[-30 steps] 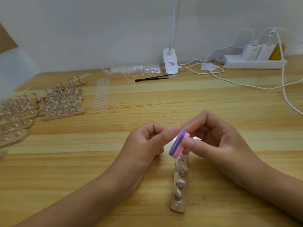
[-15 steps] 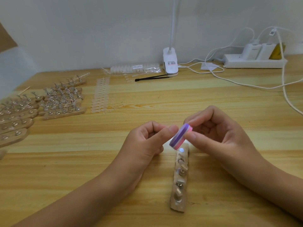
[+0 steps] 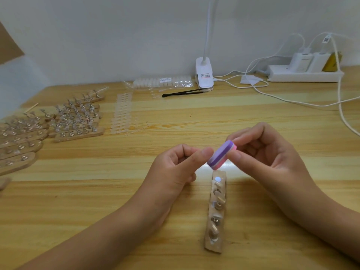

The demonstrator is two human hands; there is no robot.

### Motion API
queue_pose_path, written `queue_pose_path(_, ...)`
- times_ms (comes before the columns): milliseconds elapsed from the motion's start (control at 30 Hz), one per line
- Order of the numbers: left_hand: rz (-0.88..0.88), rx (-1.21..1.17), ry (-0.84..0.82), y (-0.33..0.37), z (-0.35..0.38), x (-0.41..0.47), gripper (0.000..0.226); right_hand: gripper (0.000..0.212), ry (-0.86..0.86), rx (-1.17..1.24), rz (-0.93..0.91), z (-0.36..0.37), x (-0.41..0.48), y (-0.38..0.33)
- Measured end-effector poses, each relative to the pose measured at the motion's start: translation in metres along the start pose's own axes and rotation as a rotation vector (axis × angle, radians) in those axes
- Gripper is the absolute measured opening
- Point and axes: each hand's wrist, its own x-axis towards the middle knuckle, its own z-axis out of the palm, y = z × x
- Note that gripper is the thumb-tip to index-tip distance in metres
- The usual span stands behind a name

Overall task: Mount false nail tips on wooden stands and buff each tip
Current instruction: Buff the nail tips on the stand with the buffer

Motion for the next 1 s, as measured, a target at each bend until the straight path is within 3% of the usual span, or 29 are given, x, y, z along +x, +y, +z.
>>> queue_pose_path(267, 0.006, 0.018, -0.020, 0.0001, -0.0010, 0.0000, 0.022, 0.031, -0.027, 0.045, 0.050, 0.0041, -0.0007, -0.0009)
queue_pose_path(400, -0.002, 0.022, -0.026, -0.0006, -0.0013, 0.0007, 0.024, 0.024, -0.081, 0.064, 0.085, 0.0045, -0.0014, -0.0003)
queue_pose_path(733, -0.008, -0.027, -0.001, -0.0008, -0.0008, 0.0015, 0.021, 0.023, 0.053, 0.102, 0.012, 0.0022, 0.0028, 0.0000)
queue_pose_path(867, 0.018, 0.011, -0.010, -0.0014, 0.0008, 0.0008, 0.022, 0.019, -0.041, 0.080, 0.054, 0.0030, 0.0023, -0.0001)
queue_pose_path(1000, 0.002, 0.024, 0.000, -0.0008, 0.0005, 0.0004, 0.024, 0.021, -0.010, 0.054, 0.054, 0.0003, 0.0041, -0.0023)
